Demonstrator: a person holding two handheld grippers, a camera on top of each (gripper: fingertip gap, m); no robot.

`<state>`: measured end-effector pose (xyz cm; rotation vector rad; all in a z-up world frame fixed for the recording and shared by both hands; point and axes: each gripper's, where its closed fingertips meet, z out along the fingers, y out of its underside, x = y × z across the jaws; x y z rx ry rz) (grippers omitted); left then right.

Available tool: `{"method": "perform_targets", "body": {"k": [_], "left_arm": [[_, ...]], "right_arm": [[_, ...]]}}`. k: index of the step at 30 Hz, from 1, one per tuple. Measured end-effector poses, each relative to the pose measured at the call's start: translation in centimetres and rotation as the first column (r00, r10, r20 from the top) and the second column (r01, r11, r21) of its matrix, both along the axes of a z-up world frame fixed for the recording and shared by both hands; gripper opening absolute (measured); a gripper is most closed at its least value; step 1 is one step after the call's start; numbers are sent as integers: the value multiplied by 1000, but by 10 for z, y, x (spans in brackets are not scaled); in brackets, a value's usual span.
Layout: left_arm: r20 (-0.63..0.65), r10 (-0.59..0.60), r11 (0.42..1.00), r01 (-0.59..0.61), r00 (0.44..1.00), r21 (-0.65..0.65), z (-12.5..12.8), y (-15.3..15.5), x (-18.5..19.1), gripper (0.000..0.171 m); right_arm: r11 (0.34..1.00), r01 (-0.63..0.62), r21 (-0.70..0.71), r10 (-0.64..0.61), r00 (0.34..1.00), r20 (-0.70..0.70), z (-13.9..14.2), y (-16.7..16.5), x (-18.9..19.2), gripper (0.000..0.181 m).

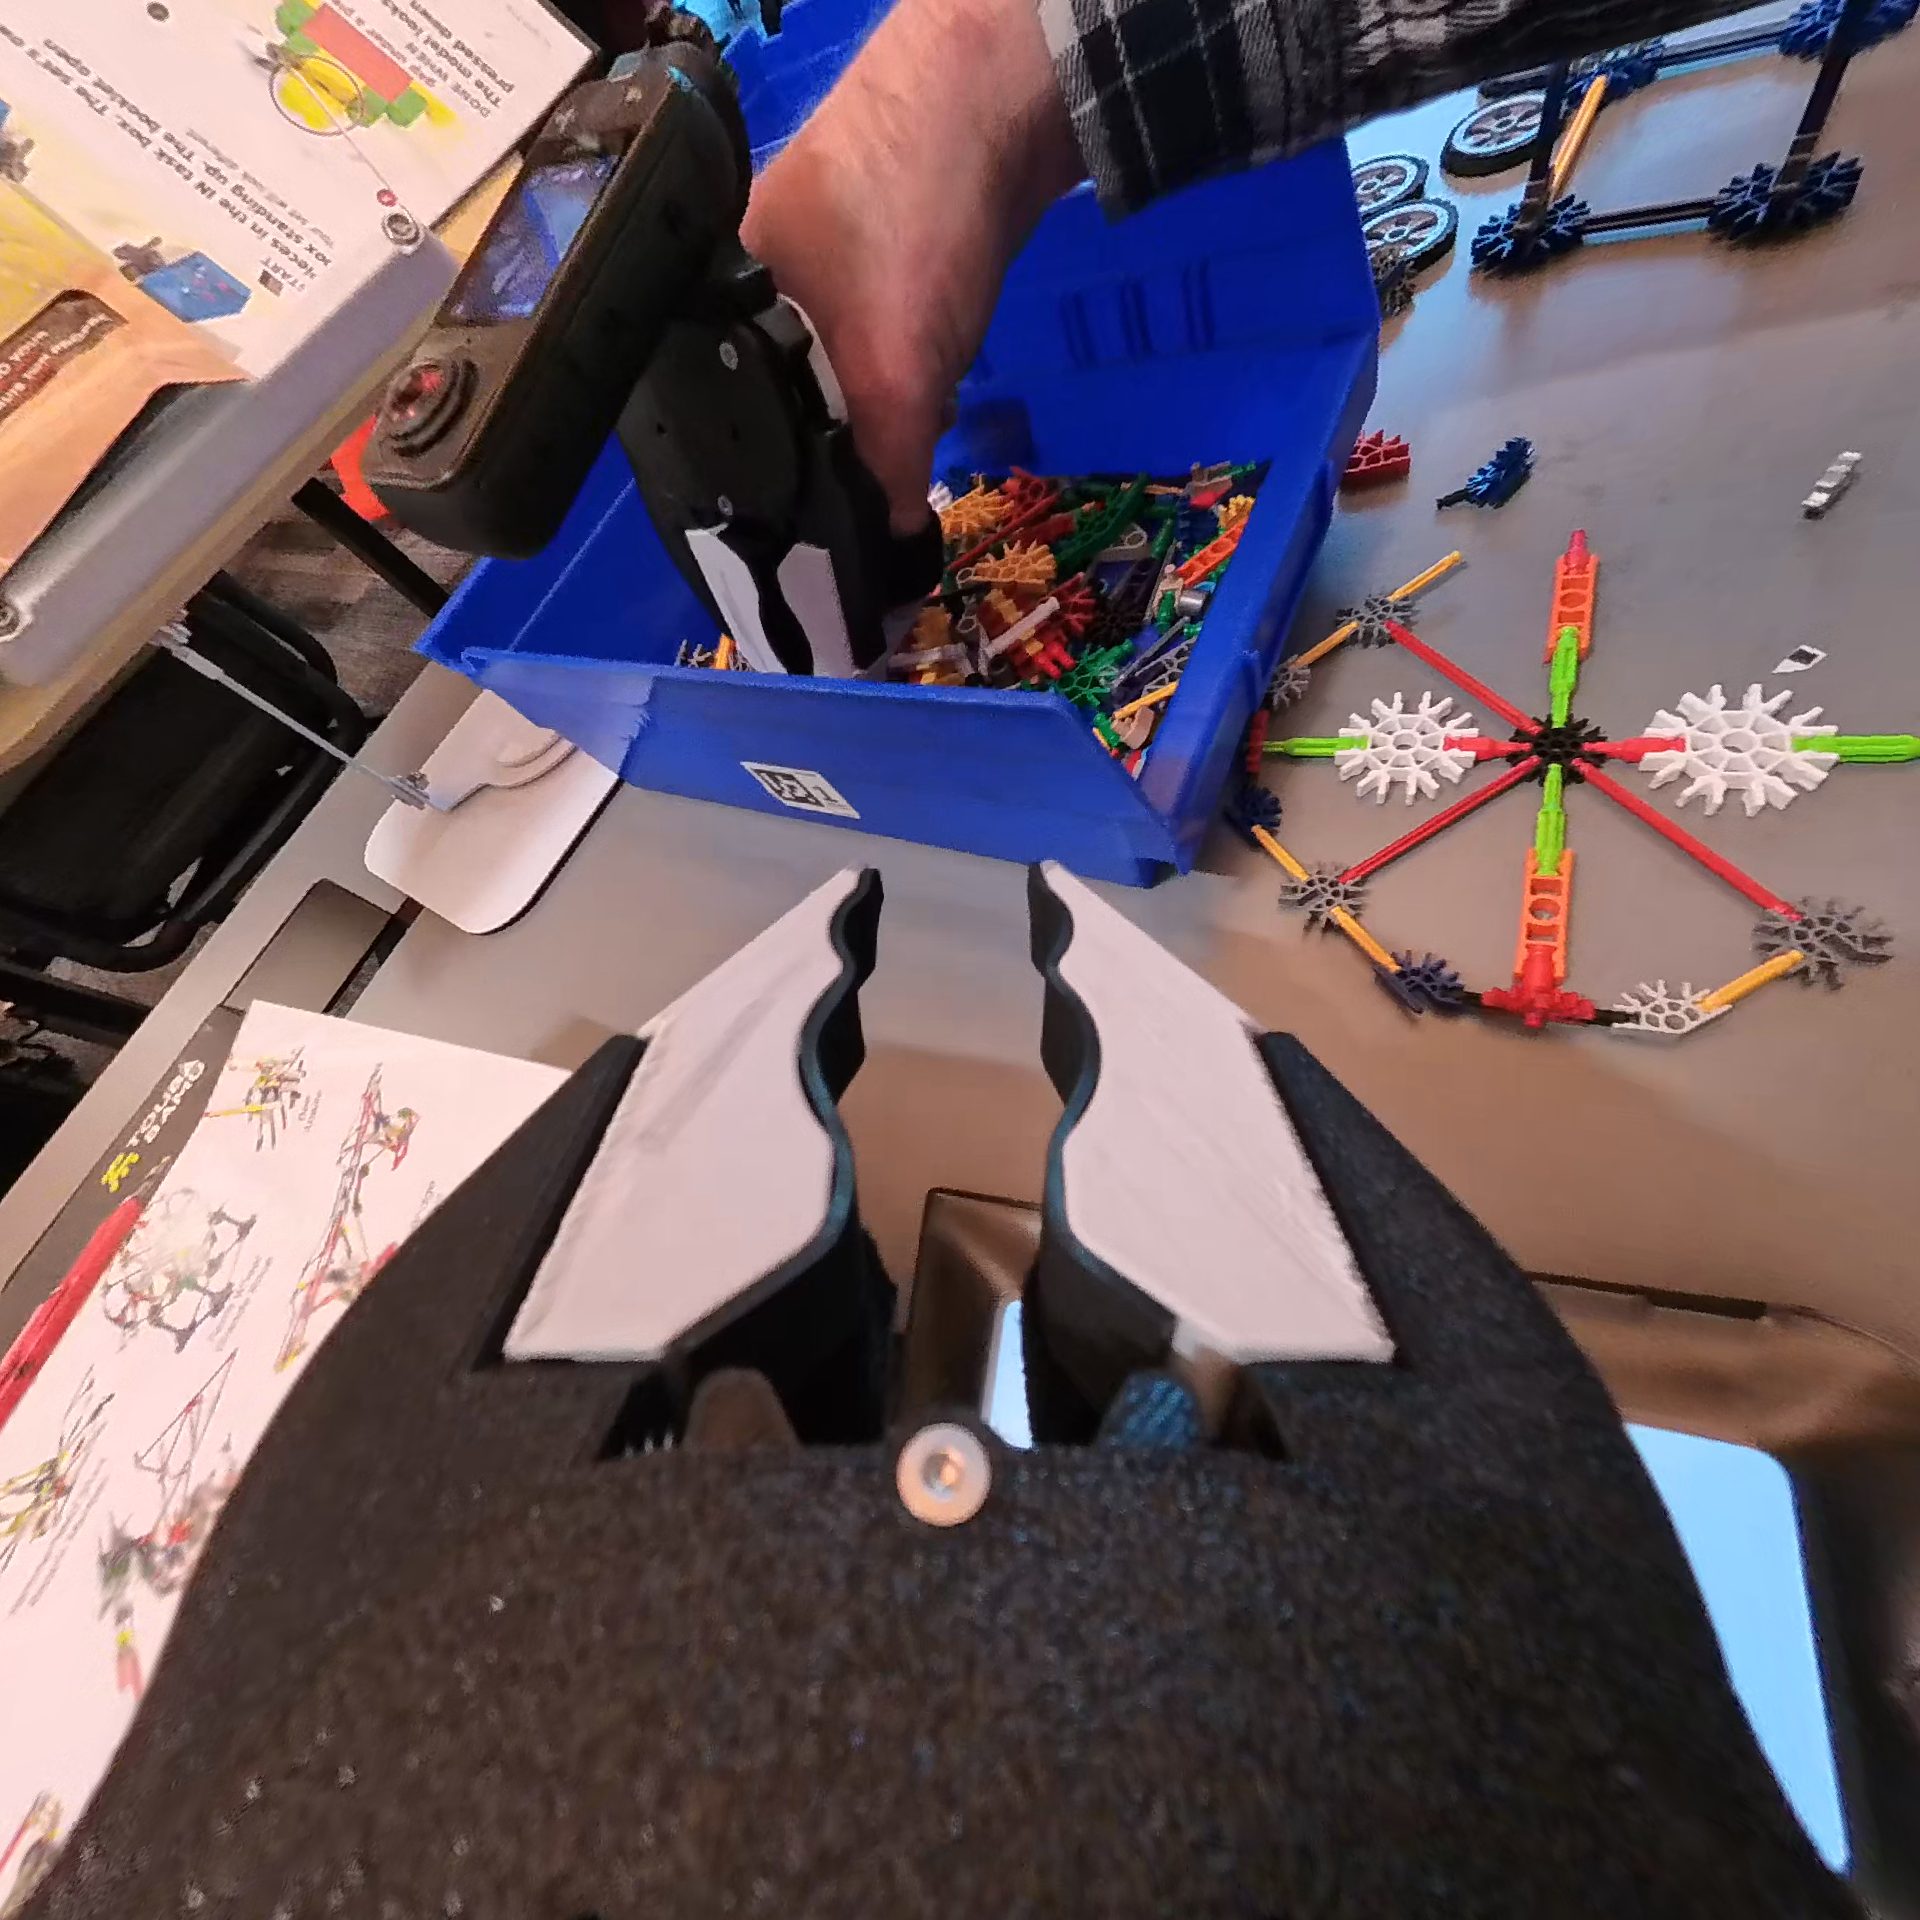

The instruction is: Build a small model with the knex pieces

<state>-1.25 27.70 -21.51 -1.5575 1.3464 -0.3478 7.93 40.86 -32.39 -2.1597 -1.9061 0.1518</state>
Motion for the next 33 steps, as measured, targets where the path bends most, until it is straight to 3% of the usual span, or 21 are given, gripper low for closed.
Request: {"method": "perform_targets", "body": {"k": [4,10,19,26,33], "left_arm": [[3,18,1000,-18,1000,11,6,2,-8,27],[5,38,999,-38,999,22,16,3,-20,27],[-9,-6,999,7,1000,43,22,-8,-10,27],[2,-116,993,116,993,27,21,-31,14,27],[-67,-309,948,313,949,57,4,-73,58,28]], "right_arm": [[998,54,20,-54,998,-13,10,0,5,1],[987,147,69,-140,985,-96,51,-17,14,1],[964,249,87,-216,934,-284,116,-93,21,1],[975,221,-30,-215,895,-391,110,-177,11,1],[962,198,-186,-267,814,-516,99,-223,-1,1]]}}
